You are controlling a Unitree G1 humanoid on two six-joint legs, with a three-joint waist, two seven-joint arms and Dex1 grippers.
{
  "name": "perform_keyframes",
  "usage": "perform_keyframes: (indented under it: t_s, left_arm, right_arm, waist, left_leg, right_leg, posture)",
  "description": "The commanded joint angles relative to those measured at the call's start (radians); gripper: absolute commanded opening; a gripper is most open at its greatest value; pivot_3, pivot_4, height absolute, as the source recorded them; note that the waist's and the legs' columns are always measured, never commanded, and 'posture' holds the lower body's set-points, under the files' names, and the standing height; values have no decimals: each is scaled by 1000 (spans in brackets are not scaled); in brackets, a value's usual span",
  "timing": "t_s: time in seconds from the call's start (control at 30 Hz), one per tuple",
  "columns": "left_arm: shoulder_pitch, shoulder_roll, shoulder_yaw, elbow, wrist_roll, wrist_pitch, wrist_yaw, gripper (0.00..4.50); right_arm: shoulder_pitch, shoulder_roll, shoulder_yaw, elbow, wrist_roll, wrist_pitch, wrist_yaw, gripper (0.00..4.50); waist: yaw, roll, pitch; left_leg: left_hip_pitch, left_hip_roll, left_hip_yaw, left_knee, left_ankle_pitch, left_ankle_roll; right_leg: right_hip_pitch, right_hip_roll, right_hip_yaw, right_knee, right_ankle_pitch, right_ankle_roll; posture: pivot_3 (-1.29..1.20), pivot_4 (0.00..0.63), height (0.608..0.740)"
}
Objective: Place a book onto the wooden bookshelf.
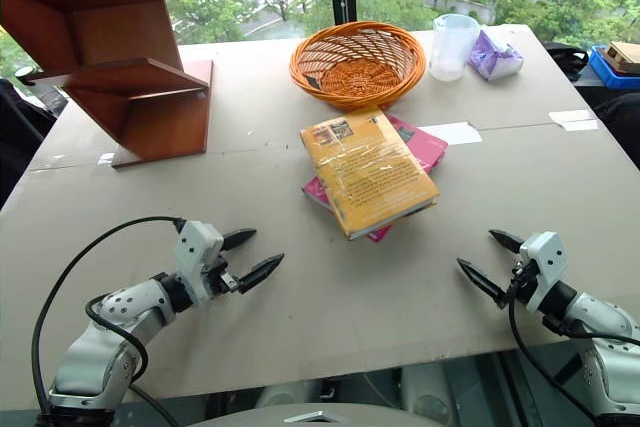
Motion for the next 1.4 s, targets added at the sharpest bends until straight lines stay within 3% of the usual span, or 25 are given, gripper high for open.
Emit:
perform_keyframes:
  t_s: [0.03,0.83,0.9,1.0,1.1,1.17,1.4]
  left_arm:
    - [18,7,-4,8,12,14,0,4408]
    - [-14,9,33,13,-8,16,-6,4408]
    - [-22,15,40,13,-15,8,-21,4500]
    - [-51,46,67,3,-47,2,-66,4500]
    - [-95,108,105,-18,-110,10,-158,4500]
    - [-137,141,135,-22,-166,27,-209,4500]
    - [-229,235,179,-36,-265,75,-326,4500]
  right_arm:
    - [-22,-20,-30,-2,17,-6,19,4500]
    - [-104,-41,-37,2,44,27,48,4500]
    - [-104,-41,-45,-13,62,35,49,3963]
    - [-119,-50,-46,-31,74,52,50,2696]
    - [-194,-51,-33,-28,80,88,31,974]
    - [-274,-52,-10,-4,64,110,19,74]
    - [-594,-49,174,229,-165,83,-14,20]
  waist:
    - [0,0,0]
    - [1,0,0]
    - [1,0,0]
    - [1,-1,1]
    - [1,-2,2]
    - [-2,-2,5]
    - [-3,-3,7]
  left_leg:
    - [0,0,0,0,0,0]
    - [0,0,0,0,0,0]
    - [0,0,0,0,0,0]
    - [0,0,-1,1,0,0]
    - [0,0,-1,1,0,0]
    - [0,1,-1,3,0,0]
    - [-2,0,1,4,0,0]
  right_leg:
    - [0,0,0,0,0,0]
    - [0,5,0,0,0,0]
    - [0,5,0,1,0,0]
    - [0,5,0,1,0,0]
    - [0,5,-1,2,0,0]
    - [0,6,-1,2,0,0]
    - [-1,7,0,2,1,-2]
  posture:
    - [0,150,740]
    - [0,150,740]
    - [0,150,740]
    - [0,150,740]
    - [0,150,740]
    - [0,150,740]
    - [0,150,740]
